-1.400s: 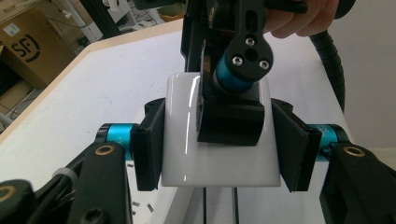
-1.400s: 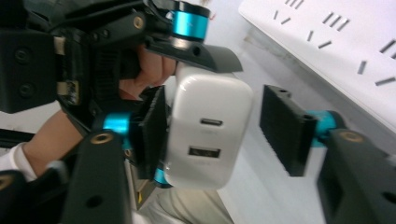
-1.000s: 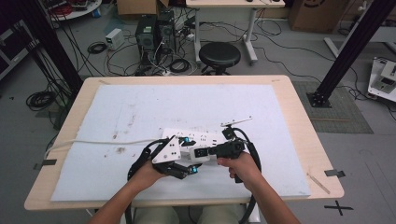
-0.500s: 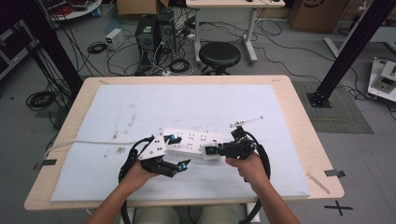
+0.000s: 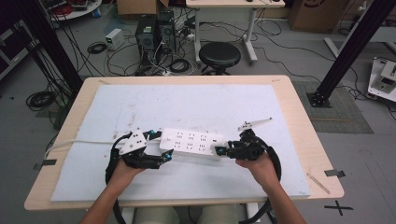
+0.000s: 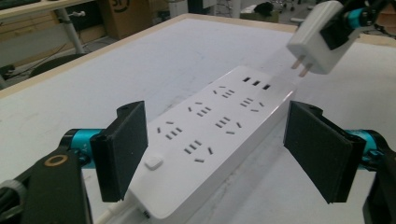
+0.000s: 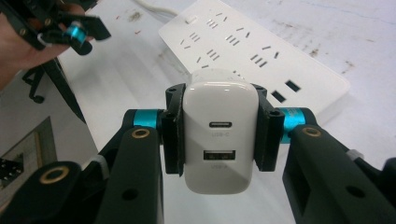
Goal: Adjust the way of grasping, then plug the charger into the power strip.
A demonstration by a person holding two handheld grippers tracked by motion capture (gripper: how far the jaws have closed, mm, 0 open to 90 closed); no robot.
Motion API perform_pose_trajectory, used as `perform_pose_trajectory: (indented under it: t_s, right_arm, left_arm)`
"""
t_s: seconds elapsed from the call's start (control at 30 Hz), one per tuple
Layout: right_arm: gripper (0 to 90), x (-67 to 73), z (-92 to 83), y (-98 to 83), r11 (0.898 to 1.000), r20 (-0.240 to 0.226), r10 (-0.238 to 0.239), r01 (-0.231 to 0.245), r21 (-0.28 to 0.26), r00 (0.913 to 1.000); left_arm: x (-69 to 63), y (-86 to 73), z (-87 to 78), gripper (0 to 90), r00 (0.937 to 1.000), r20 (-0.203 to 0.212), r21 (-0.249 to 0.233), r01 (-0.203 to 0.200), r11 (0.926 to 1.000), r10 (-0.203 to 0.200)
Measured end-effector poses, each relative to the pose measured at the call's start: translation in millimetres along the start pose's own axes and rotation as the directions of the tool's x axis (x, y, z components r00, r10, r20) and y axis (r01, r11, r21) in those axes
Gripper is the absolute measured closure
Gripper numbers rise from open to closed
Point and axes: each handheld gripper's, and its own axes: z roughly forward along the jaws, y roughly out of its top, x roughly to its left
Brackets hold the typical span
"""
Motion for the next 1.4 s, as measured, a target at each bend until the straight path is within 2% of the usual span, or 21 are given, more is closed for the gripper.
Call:
perform_pose_trajectory:
  t_s: [0.2,0.33,0.37,0.4,0.43,0.5,0.6,0.83,1.0,1.13,1.27,1.4]
  right_arm:
    - [63.2,-2.2,-10.3,-5.5,1.0,0.041,-0.027,0.027,0.01,0.9988]
    - [63.2,-3.1,-13.7,-7.4,0.999,0.052,-0.035,0.034,0.007,0.9981]
    - [63.2,-3.8,-17.7,-9.4,0.999,0.07,-0.043,0.043,0.004,0.9966]
    - [63.2,-3.8,-17.7,-9.4,0.999,0.07,-0.043,0.043,0.004,0.9966]
    - [63.2,-4.5,-24.7,-12.9,0.997,0.115,-0.072,0.072,0.0,0.9907]
    - [63.2,-4.9,-28.2,-14.8,0.997,0.141,-0.079,0.08,0.001,0.9868]
    - [63.2,-5.7,-32.9,-17.8,0.997,0.165,-0.082,0.083,0.004,0.9829]
    - [63.2,-9.7,-41.1,-17.4,0.994,0.21,-0.108,0.104,0.028,0.9718]
    - [63.3,-11.1,-47.5,-16.0,0.993,0.235,-0.115,0.109,0.039,0.9651]
    - [63.2,-13.0,-51.4,-14.9,0.992,0.238,-0.123,0.117,0.042,0.9634]
    - [63.2,-14.7,-54.0,-12.9,0.993,0.235,-0.115,0.11,0.038,0.9652]
    - [63.2,-16.5,-55.2,-6.5,0.99,0.236,-0.137,0.129,0.05,0.962]
  left_arm:
    - [6.8,-2.9,-7.2,21.9,0.9989,-0.038,-0.016,0.026,0.9995,-0.026]
    - [9.0,-3.7,-10.2,21.9,0.9984,-0.045,-0.019,0.035,0.9992,-0.035]
    - [9.0,-3.7,-10.2,21.9,0.9984,-0.045,-0.019,0.035,0.9992,-0.035]
    - [11.5,-4.7,-14.3,21.9,0.9972,-0.06,-0.027,0.043,0.9987,-0.045]
    - [12.6,-4.8,-15.7,21.9,0.9969,-0.064,-0.027,0.043,0.9987,-0.045]
    - [14.2,-5.4,-18.8,21.9,0.9954,-0.077,-0.034,0.055,0.9979,-0.057]
    - [16.1,-6.5,-24.1,21.9,0.9932,-0.091,-0.044,0.07,0.9966,-0.073]
    - [21.9,-10.2,-35.8,21.9,0.9901,-0.115,-0.048,0.076,0.9959,-0.081]
    - [26.8,-11.5,-40.0,21.9,0.9874,-0.125,-0.059,0.09,0.9941,-0.097]
    - [26.9,-11.4,-41.5,21.9,0.9871,-0.129,-0.06,0.088,0.9943,-0.095]
    - [26.5,-11.0,-43.1,21.9,0.9873,-0.131,-0.057,0.083,0.9949,-0.09]
    - [28.8,-12.0,-44.6,21.9,0.9857,-0.137,-0.054,0.091,0.9944,-0.098]
